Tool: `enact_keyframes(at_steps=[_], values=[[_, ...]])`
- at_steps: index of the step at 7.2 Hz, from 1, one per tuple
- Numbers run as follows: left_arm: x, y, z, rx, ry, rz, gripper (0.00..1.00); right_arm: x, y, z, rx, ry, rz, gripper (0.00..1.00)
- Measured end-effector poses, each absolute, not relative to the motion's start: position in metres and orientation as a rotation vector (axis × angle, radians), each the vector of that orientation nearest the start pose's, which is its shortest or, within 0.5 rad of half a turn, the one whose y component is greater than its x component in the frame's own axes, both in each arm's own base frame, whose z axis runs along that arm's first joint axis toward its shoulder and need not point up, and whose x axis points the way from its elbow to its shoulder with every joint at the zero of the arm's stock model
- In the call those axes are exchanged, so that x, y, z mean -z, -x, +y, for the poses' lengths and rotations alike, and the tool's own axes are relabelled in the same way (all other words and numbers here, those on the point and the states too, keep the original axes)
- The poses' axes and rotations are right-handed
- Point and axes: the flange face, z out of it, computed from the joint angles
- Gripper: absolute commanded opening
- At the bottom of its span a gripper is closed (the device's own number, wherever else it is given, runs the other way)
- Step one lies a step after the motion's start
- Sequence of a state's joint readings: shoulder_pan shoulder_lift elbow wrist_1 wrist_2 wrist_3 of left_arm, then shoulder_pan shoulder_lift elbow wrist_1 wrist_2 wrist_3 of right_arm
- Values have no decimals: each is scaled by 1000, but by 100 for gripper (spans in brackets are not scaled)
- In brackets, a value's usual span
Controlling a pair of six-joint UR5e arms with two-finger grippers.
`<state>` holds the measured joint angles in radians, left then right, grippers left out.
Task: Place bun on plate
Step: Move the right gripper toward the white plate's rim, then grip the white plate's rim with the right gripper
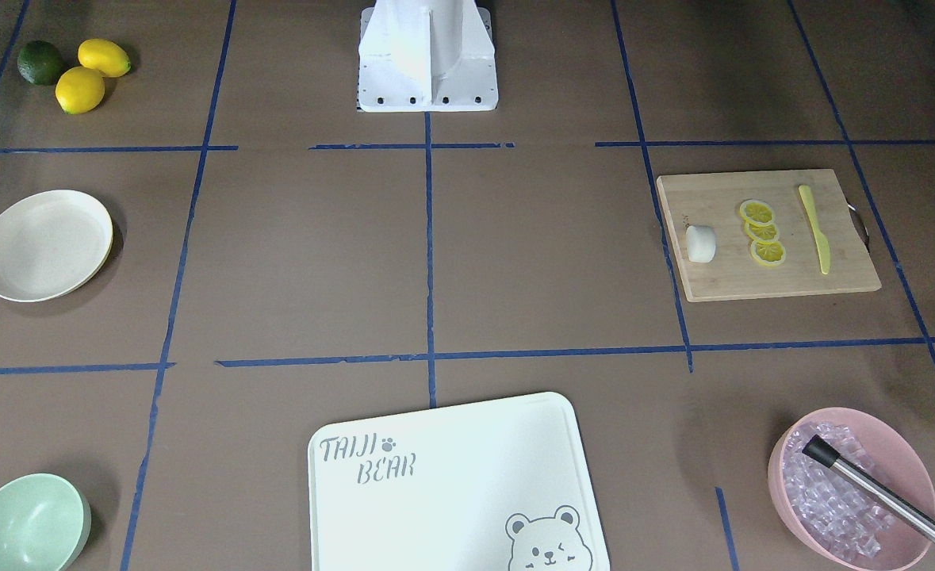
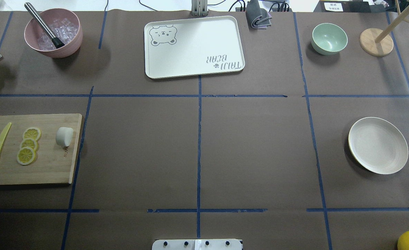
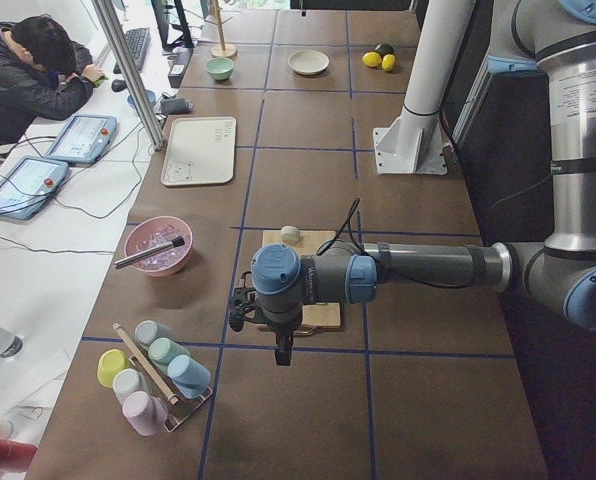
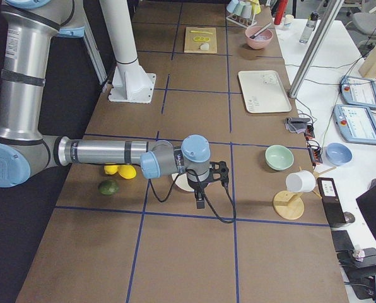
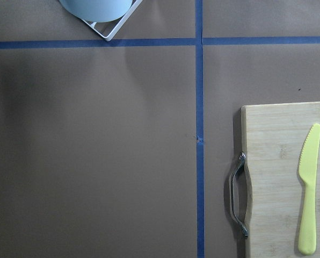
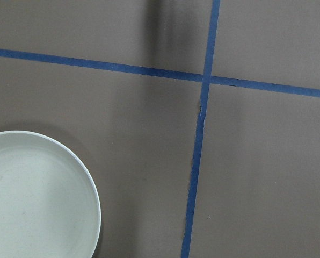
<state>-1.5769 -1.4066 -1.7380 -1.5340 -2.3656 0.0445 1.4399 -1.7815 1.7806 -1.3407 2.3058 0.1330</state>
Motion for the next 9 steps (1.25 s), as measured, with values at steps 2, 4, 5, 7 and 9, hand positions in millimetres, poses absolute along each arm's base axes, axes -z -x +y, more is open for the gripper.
enact_keyframes(at_steps=[2,4,5,7,9], values=[[-650,65,-417,-25,6,795,100,-627,-5,-422,93,-115,-755,100],[-647,65,-417,-26,2,794,100,-628,14,-422,120,-91,-759,100],[-646,66,-417,-26,1,794,100,-629,29,-421,134,-79,-764,100],[-646,66,-417,-25,2,793,100,-636,73,-418,125,-93,-803,100],[-647,65,-416,-24,5,791,100,-662,118,-404,68,-120,-872,98]])
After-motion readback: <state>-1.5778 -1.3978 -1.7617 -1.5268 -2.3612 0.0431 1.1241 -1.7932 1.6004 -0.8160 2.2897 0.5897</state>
